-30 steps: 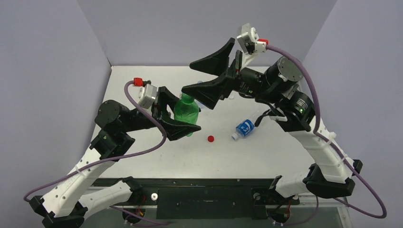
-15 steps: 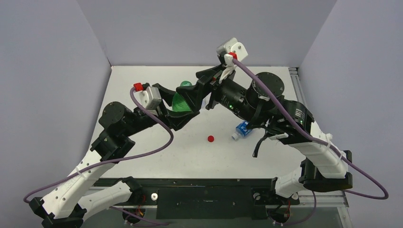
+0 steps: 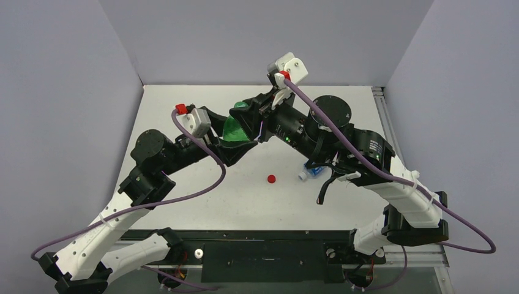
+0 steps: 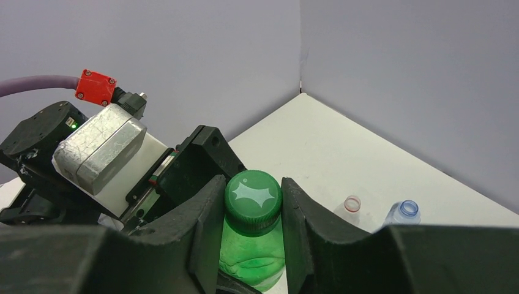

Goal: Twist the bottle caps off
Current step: Unscrew the bottle cap from the plastic bottle.

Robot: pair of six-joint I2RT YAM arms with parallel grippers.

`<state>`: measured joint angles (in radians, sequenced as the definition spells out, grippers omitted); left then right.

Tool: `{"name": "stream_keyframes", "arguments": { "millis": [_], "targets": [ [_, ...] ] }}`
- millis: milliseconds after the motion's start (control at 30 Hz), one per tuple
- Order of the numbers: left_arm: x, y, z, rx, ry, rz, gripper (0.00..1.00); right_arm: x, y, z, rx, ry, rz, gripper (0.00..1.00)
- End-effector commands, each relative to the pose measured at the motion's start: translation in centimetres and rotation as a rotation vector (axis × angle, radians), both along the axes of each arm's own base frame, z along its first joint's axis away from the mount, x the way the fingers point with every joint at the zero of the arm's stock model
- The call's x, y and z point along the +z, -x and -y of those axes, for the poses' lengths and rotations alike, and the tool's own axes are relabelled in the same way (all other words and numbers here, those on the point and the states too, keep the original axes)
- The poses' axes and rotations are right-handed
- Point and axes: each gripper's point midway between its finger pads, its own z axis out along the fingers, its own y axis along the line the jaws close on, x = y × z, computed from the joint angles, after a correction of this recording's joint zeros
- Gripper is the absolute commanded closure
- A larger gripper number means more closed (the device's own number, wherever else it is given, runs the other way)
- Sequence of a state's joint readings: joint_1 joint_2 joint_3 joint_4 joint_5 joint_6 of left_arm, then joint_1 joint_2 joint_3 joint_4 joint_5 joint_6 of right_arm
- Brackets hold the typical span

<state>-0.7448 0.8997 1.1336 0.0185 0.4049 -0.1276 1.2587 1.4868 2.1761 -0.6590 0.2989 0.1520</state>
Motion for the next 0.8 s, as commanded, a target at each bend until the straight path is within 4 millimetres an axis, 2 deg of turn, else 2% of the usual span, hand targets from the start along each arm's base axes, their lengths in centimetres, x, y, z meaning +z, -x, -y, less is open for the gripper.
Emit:
{"name": "stream_keyframes", "arguments": {
  "millis": [0,133,200,233,267,300,333,367,400,433,467,500,567,633,767],
  "targets": [
    [1.1,0.3,-0.2,0.001,0.037,0.018,1.0,1.9,-0.3,0.4,-0.033,-0.046,0.035,0.83],
    [0.9,0.7,0.1,-0.028,0.039,0.001,1.0,2.0,0.0,0.3,-0.01,-0.034,0.057,1.0],
    [1.1,1.4,0.2,-0.065,0.054,-0.009,1.0,2.1,0.7,0.0,0.044,-0.028,0.085,1.0],
    [1.2,2.2,0.4,-0.115,0.058,-0.021,1.0,2.6,0.9,0.7,0.069,-0.043,0.101,1.0],
    [1.8,2.9,0.4,-0.146,0.072,-0.009,1.0,2.1,2.1,-0.5,0.177,-0.046,0.118,1.0],
    [2.0,4.3,0.6,-0.22,0.074,-0.016,1.0,3.1,3.7,0.1,0.292,-0.08,0.15,1.0],
    [2.5,5.1,0.6,-0.258,0.085,-0.003,1.0,2.8,3.5,0.0,0.343,-0.1,0.158,1.0],
    [2.8,6.6,0.6,-0.337,0.084,-0.012,1.0,3.6,6.5,0.4,0.516,-0.128,0.194,1.0],
    [3.0,8.1,0.6,-0.413,0.079,-0.017,1.0,3.6,6.2,0.5,0.556,-0.162,0.192,1.0],
    [3.5,8.8,0.5,-0.445,0.081,-0.009,1.0,3.9,8.7,1.0,0.704,-0.181,0.19,1.0],
    [3.6,9.9,0.4,-0.501,0.074,-0.014,1.0,4.3,9.0,1.2,0.75,-0.203,0.213,1.0],
    [3.9,10.5,0.3,-0.522,0.075,-0.008,1.0,4.1,10.9,1.5,0.865,-0.206,0.203,1.0],
    [4.2,11.5,0.1,-0.57,0.066,-0.003,1.0,4.3,12.1,1.6,0.958,-0.224,0.213,1.0],
    [4.3,12.2,-0.1,-0.598,0.062,0.002,1.0,4.1,13.0,1.7,1.029,-0.229,0.23,1.0],
    [4.6,13.5,-0.3,-0.653,0.057,0.012,1.0,3.6,12.6,1.5,1.073,-0.232,0.224,1.0]
  ]
}}
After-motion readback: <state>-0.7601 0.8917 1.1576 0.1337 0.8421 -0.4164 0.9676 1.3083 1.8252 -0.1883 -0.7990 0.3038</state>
